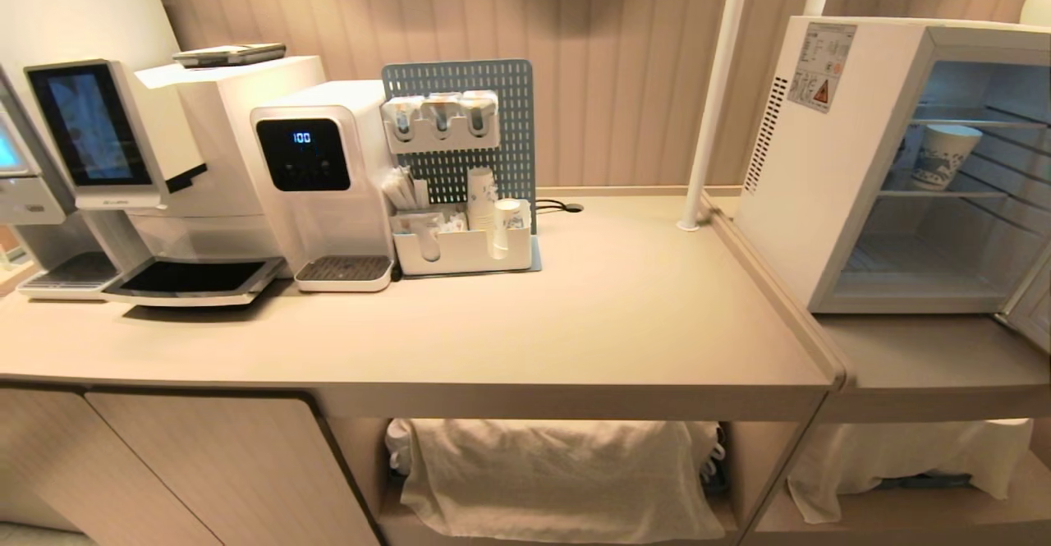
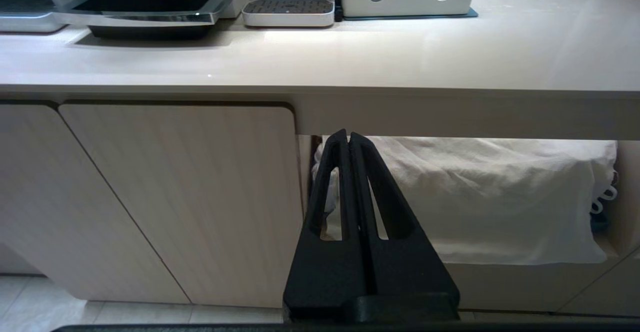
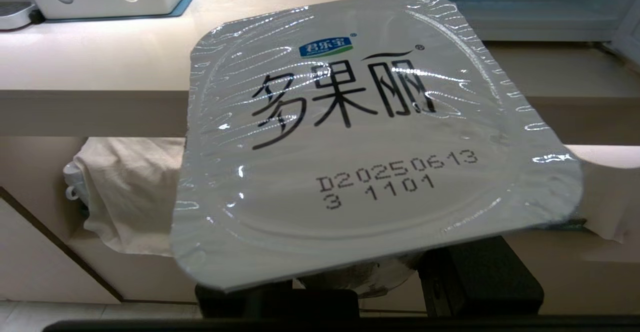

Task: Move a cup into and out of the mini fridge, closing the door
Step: Place the yoghurt on the table

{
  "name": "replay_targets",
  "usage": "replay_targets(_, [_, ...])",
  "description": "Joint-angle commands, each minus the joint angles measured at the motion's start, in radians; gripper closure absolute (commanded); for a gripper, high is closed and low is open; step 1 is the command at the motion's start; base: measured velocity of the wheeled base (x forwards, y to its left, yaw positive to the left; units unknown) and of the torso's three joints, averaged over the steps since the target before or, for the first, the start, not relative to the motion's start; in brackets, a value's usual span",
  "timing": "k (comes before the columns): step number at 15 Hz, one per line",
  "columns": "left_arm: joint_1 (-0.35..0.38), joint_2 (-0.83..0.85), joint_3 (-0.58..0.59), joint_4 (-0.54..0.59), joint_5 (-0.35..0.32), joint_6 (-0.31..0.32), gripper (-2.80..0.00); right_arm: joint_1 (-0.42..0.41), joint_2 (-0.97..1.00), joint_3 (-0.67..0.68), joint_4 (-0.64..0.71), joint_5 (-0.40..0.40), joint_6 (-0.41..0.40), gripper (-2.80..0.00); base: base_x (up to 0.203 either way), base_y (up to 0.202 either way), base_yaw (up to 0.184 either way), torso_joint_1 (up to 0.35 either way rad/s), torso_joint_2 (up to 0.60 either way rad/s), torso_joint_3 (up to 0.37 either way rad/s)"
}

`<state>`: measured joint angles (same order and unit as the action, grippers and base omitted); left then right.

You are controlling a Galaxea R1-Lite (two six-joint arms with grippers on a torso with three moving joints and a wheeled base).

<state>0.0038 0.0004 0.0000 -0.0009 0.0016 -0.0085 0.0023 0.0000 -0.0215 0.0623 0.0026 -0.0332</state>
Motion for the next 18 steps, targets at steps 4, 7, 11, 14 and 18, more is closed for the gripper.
replay_targets(4, [0.001, 0.001, 0.0, 0.001, 0.001, -0.002, 0.0, -0.001, 0.002, 0.0, 0.001, 0.002, -0.001, 0.0, 0.0, 0.191, 0.003, 0.003, 0.0, 0.002])
replay_targets(7, [0.001, 0.001, 0.0, 0.001, 0.001, -0.002, 0.0, 0.001, 0.002, -0.001, 0.002, 0.002, -0.001, 0.0, 0.0, 0.194, 0.002, 0.002, 0.0, 0.0])
replay_targets(11, [0.001, 0.001, 0.0, -0.001, 0.001, -0.004, 0.0, -0.001, 0.003, -0.032, 0.014, -0.002, -0.004, 0.0, 0.0, 0.18, -0.002, 0.003, 0.0, 0.002])
replay_targets(14, [0.001, 0.001, 0.0, -0.001, 0.001, -0.004, 0.0, -0.004, 0.148, -0.252, 0.052, -0.005, 0.018, 0.0, 0.0, 0.024, -0.001, 0.001, 0.0, 0.001])
replay_targets(18, [0.001, 0.001, 0.0, -0.001, 0.001, -0.007, 0.0, -0.012, 0.71, -0.43, -0.002, -0.01, 0.076, 0.0, 0.0, 0.0, 0.0, 0.0, 0.0, 0.0])
